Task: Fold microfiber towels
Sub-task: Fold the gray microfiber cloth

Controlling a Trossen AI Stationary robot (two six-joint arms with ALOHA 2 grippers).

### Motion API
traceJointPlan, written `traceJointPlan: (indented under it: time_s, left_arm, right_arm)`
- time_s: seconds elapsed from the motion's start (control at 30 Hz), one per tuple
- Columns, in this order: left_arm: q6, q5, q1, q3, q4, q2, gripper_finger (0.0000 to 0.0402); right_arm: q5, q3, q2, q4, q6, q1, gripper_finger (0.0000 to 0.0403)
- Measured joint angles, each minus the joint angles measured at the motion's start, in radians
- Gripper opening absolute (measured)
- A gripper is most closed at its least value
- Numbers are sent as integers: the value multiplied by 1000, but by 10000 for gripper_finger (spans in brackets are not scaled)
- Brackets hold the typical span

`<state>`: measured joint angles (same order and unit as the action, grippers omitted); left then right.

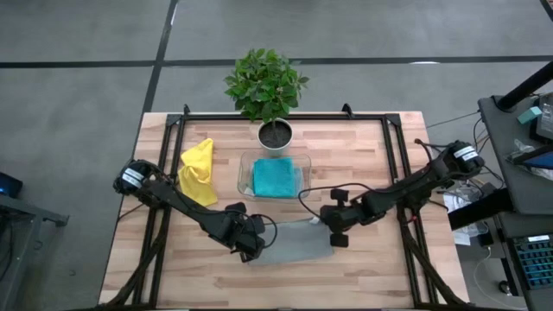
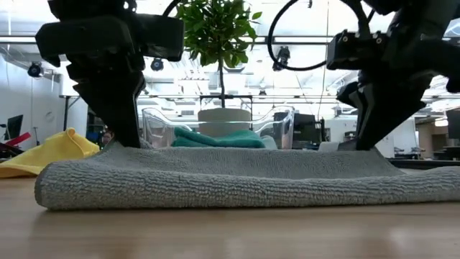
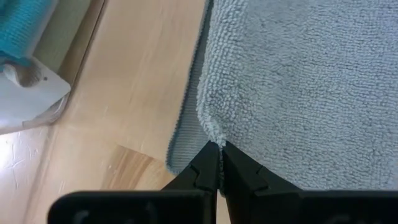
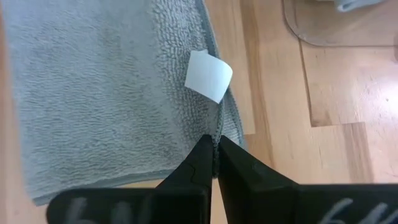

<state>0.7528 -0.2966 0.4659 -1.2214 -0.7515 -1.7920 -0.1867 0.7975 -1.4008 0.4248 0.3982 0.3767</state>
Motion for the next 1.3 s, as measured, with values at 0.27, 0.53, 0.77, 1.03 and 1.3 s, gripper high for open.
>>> traceJointPlan:
  time_s: [0.27, 0.53, 0.77, 1.03, 1.3]
  left_arm:
    - [27, -4, -2, 36, 8, -2, 0]
    - [54, -50, -2, 63, 10, -3, 12]
    - [65, -52, -3, 65, 9, -3, 82]
    - [80, -52, -8, 64, -17, -3, 127]
    - [79, -51, -9, 40, -78, 19, 128]
  right_arm:
    - [-39, 0, -28, -4, -12, -5, 9]
    - [-84, 0, -28, -9, -16, -5, 9]
    - [-112, 0, -28, -17, -15, -5, 13]
    - [-151, 0, -28, -8, -16, -11, 77]
    - [-156, 0, 16, 65, 41, -11, 117]
